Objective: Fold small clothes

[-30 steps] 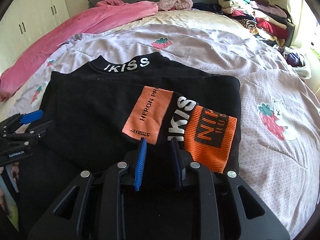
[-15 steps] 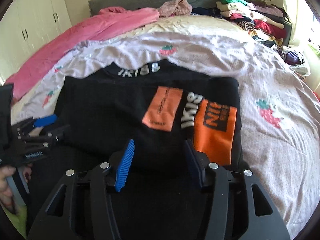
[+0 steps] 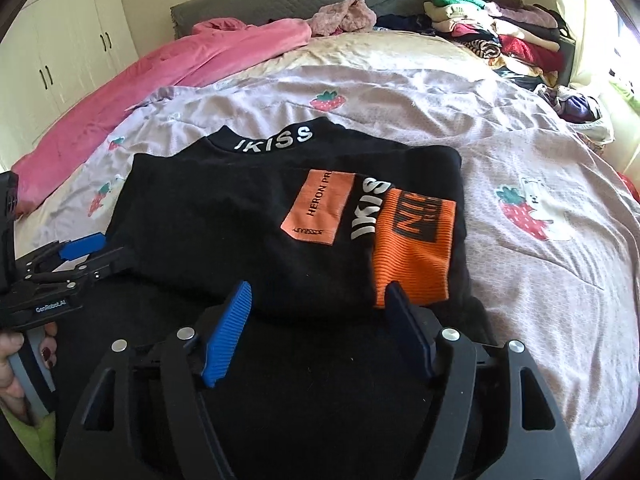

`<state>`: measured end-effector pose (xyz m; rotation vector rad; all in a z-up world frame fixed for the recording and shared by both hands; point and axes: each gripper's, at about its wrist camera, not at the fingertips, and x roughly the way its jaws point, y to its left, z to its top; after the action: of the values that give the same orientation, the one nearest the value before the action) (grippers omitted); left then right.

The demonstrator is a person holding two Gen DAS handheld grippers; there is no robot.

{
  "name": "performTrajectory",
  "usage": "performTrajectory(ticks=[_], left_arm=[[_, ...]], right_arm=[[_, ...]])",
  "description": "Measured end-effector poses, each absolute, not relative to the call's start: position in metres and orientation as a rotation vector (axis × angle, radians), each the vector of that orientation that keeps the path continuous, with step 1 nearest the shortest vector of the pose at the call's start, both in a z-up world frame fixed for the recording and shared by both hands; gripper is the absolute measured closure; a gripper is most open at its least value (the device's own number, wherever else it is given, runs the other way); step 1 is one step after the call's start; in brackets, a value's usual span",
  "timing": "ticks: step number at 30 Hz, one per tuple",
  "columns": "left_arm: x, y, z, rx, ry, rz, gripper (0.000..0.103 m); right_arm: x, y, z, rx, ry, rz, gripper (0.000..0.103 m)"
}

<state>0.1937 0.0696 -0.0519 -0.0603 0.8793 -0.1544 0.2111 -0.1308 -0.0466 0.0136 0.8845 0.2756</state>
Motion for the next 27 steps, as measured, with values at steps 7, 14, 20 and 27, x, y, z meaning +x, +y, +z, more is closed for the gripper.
performTrajectory(ticks=[7, 14, 20, 27], left_arm=[[0.174, 0.081, -0.037, -0.08, 0.831, -0.125, 0.015], [0.159, 0.089, -0.021, -0.087, 0.794, -0.103, 0.01], [0.148, 0.096, -0.01, -0.101, 0.772, -0.083, 0.01], [0.136, 0.099, -0.001, -0.1, 0.756, -0.075, 0.01]], right_arm=[[0.198, -0.136, -0.031, 0.015, 0.843, 0.247, 0.023], [0.192, -0.133, -0.022, 0.023, 0.82, 0.235, 0.015], [0.187, -0.13, -0.015, 0.023, 0.805, 0.229, 0.008], [0.176, -0.133, 0.0, 0.017, 0.765, 0.218, 0.007]])
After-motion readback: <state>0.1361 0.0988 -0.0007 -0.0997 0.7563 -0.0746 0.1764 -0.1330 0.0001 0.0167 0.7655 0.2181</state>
